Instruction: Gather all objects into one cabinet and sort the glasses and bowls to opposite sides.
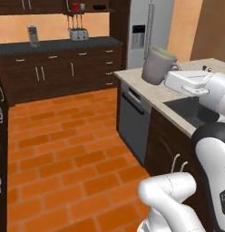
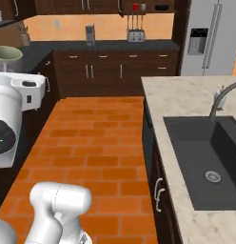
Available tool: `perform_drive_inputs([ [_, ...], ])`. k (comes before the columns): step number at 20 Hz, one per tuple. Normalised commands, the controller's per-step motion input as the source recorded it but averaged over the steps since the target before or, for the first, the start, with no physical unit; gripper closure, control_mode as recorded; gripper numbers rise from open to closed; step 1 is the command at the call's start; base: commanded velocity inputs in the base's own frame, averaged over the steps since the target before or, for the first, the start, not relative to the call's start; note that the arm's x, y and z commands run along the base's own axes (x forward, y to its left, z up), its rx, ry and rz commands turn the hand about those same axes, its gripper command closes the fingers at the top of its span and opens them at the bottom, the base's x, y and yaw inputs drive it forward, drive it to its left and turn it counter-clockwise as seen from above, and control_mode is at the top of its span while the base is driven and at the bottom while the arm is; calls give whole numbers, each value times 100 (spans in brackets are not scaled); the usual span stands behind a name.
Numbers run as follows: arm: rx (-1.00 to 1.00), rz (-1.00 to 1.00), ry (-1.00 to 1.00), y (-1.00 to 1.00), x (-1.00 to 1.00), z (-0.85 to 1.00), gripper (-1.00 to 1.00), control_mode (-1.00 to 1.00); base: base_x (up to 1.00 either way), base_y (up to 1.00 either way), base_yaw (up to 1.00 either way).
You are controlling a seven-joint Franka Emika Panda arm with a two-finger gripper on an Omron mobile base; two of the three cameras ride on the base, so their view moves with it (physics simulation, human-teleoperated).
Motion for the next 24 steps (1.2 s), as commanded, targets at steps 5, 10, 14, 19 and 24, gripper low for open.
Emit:
perform_drive_inputs([
  [5, 0, 0, 0, 0, 0, 0, 100, 100, 100, 26, -3],
  [10, 0, 0, 0, 0, 0, 0, 100, 100, 100, 54, 7],
  [14, 0, 0, 0, 0, 0, 0, 100, 100, 100, 11, 10],
  [19, 0, 0, 0, 0, 0, 0, 100, 100, 100, 24, 14],
  [24, 0, 0, 0, 0, 0, 0, 100, 100, 100, 18, 15],
])
